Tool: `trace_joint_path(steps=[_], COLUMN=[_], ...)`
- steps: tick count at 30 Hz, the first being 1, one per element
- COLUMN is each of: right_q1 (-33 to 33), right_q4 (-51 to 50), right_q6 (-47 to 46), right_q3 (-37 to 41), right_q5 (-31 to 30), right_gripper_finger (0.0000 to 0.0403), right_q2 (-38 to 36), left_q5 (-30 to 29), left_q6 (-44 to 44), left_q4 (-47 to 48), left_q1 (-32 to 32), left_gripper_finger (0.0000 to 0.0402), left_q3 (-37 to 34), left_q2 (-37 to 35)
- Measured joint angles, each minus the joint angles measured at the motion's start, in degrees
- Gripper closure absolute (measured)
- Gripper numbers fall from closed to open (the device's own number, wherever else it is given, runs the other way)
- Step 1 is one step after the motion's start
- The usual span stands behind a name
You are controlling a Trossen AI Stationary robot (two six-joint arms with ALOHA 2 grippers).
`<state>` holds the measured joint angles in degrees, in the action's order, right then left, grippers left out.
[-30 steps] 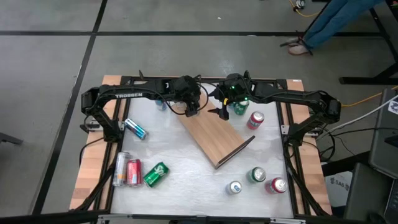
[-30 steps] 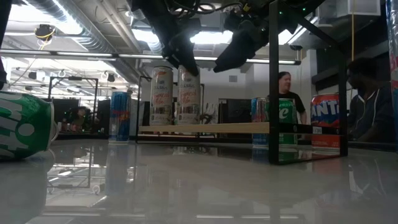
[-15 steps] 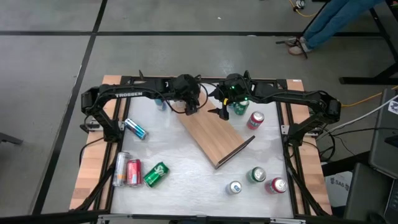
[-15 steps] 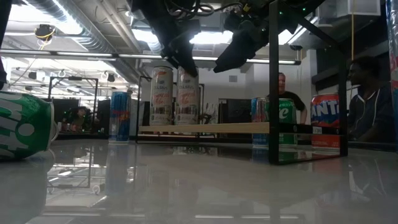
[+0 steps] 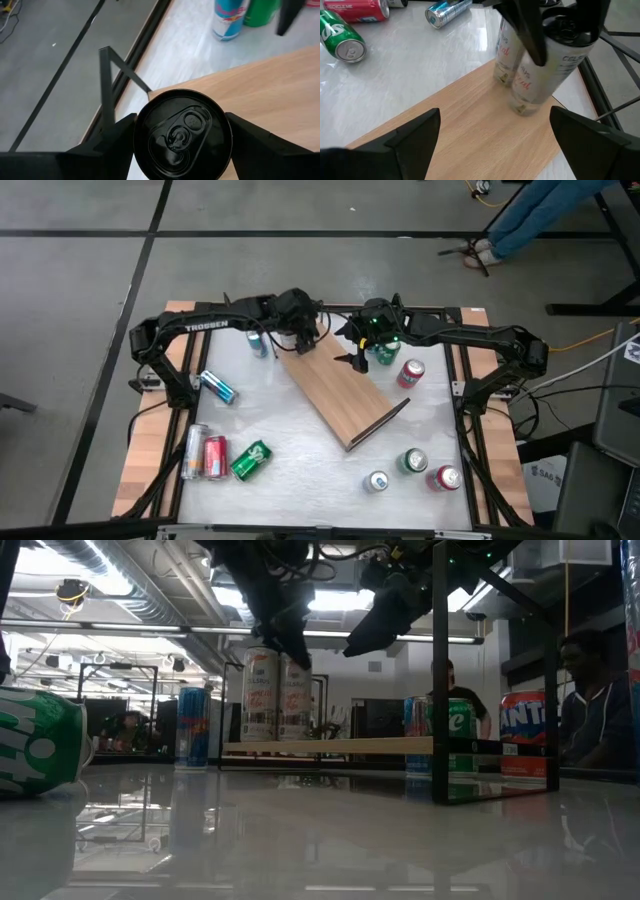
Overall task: Place canned beverage on shelf
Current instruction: Put the top white yellow soda can on the shelf aligned with the other white yellow soda can
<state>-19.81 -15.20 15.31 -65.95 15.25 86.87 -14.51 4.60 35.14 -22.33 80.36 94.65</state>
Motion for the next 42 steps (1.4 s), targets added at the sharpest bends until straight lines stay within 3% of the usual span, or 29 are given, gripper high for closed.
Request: trace_joint_path(steps=[12,22,42], right_q1=[0.0,0.0,0.0], right_q4=[0.0,0.0,0.0], right_q6=[0.0,0.0,0.0], right_q3=[0.0,0.0,0.0], right_q5=[0.0,0.0,0.0], right_gripper_finger=[0.0038,0.0038,0.0038], right_q2=[0.0,0.0,0.0], left_q5=[-0.04,-0.11,-0.06], left_q6=[-0.09,0.09,0.0], left_q4=[0.0,0.09,0.02], left_q1=[-2.1,-2.1,-2.1], left_gripper_finger=[0.0147,0.0114,0.0111], left_q3=[0.0,0.0,-0.02], left_q2=[0.0,0.0,0.02])
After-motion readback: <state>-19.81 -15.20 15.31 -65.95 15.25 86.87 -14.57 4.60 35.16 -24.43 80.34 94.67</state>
